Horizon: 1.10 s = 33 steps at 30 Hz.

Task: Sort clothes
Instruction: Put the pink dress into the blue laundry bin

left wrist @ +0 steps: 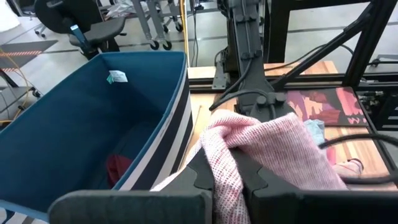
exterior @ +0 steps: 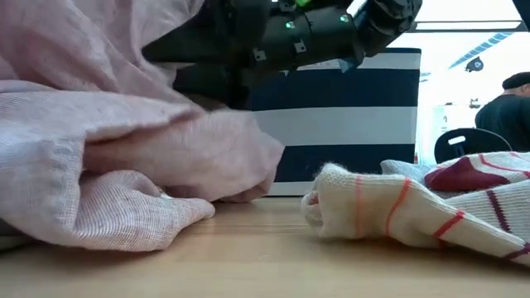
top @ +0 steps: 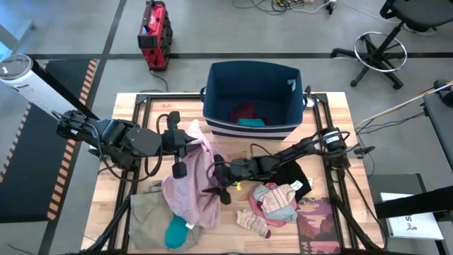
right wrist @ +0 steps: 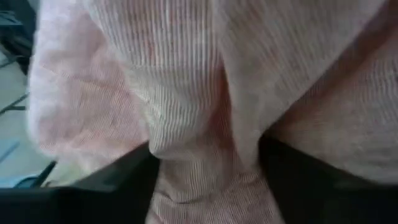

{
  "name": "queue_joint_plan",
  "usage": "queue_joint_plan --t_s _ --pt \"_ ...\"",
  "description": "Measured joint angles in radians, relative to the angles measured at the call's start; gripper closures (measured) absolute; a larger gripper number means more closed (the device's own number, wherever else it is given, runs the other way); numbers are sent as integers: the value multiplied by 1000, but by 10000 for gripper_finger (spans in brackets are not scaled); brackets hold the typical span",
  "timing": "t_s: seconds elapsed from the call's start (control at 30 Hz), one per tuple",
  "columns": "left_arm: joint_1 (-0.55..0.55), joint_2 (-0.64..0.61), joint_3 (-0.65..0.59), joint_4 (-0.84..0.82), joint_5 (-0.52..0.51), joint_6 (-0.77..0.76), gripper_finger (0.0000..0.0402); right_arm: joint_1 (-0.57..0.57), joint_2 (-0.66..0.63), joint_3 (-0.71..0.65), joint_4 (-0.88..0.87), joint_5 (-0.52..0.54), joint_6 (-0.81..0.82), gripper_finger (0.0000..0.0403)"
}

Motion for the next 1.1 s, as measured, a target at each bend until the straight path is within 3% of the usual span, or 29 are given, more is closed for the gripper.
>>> queue_joint_plan --t_s 0.13,0.2,0.47,0.8,1.1 --pt "0 -5 0 2 0 2 401 -3 -5 4 -15 9 -46 349" --pt "0 -9 0 6 -1 9 401 -4 -14 2 -29 10 -69 385" --pt "0 -35 0 39 -30 53 401 -4 -154 1 -257 123 -153 400" --pt "0 -53 0 209 -56 238 401 -4 -475 4 -395 265 -331 402" --pt "42 -57 29 378 -53 430 401 -36 -618 147 -521 377 -511 402"
